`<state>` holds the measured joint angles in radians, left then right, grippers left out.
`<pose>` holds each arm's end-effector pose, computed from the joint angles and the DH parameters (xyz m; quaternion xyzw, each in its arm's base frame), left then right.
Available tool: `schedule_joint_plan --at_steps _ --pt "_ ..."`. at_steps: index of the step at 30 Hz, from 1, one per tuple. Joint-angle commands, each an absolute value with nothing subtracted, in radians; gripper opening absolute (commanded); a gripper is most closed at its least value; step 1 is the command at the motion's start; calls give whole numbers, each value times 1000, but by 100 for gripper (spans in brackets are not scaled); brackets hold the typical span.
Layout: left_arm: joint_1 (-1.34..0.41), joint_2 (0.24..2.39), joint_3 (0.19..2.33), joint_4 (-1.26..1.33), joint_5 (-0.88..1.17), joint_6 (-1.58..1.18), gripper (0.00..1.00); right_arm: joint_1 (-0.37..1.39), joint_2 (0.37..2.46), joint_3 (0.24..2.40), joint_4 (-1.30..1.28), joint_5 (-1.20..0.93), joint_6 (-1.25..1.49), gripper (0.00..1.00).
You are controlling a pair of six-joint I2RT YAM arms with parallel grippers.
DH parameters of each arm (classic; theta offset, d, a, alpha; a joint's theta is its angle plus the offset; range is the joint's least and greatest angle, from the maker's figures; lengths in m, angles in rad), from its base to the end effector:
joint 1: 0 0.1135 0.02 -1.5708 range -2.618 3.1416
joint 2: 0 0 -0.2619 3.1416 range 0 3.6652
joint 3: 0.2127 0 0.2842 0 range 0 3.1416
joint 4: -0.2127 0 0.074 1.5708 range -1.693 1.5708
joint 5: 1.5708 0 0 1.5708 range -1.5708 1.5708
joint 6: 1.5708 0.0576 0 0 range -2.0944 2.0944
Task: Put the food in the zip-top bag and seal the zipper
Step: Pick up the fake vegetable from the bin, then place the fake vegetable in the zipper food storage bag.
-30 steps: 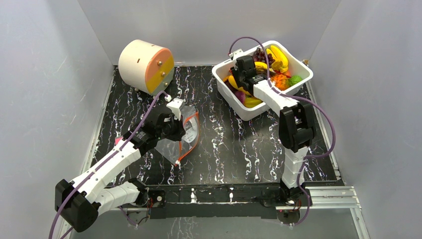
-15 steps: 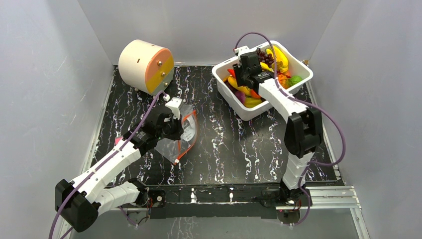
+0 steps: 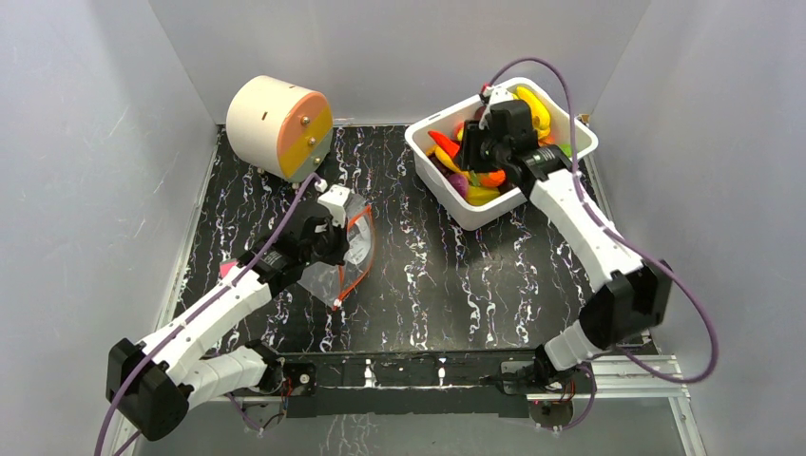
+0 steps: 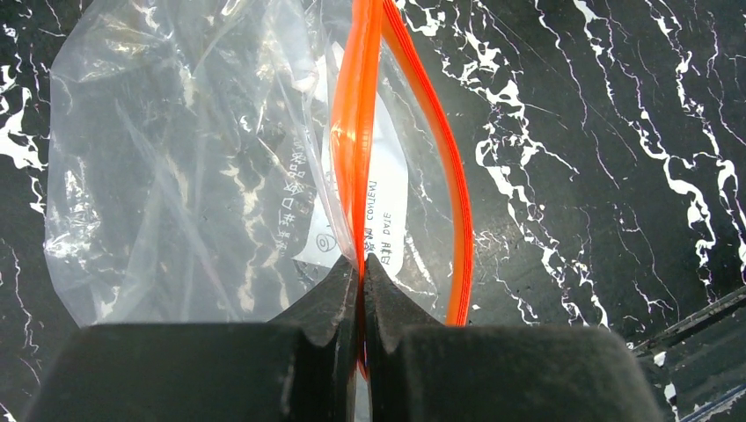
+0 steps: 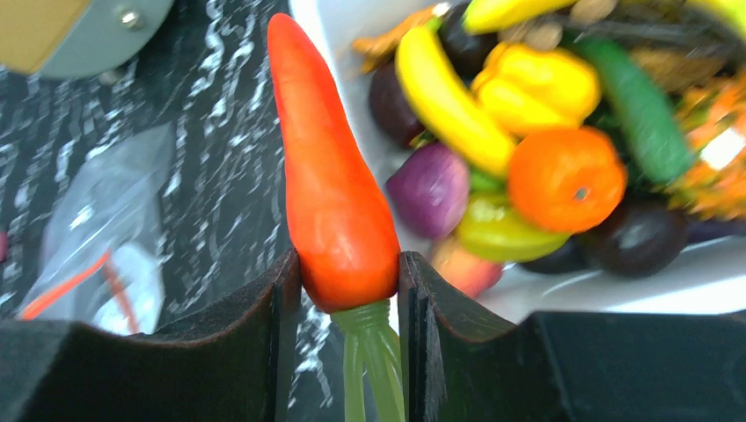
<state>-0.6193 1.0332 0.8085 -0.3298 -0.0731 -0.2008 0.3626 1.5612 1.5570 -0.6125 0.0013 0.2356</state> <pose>0.2319 -0.1602 0.2658 0.1640 0.8577 -0.1646 0.4587 0.3767 0.1428 0.3581 -0.0561 0.8866 0.1347 0.4389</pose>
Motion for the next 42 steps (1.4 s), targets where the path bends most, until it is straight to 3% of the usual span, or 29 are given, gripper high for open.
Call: schedule_joint_plan --at_steps 1,8,19,34,42 --pt "-623 1053 863 -331 -88 -169 0 389 1394 1424 -546 -171 350 4" --pt "-623 1078 859 -323 -81 -192 0 405 1212 1246 -518 -350 438 3" --pt "-623 1107 858 -299 -76 -238 0 440 1134 1082 -594 -645 529 3" --pt "-622 1087 822 -252 9 -246 0 659 1234 982 -369 -519 719 5" --pt "-623 1072 809 -253 82 -277 0 688 1312 987 -254 -372 812 3"
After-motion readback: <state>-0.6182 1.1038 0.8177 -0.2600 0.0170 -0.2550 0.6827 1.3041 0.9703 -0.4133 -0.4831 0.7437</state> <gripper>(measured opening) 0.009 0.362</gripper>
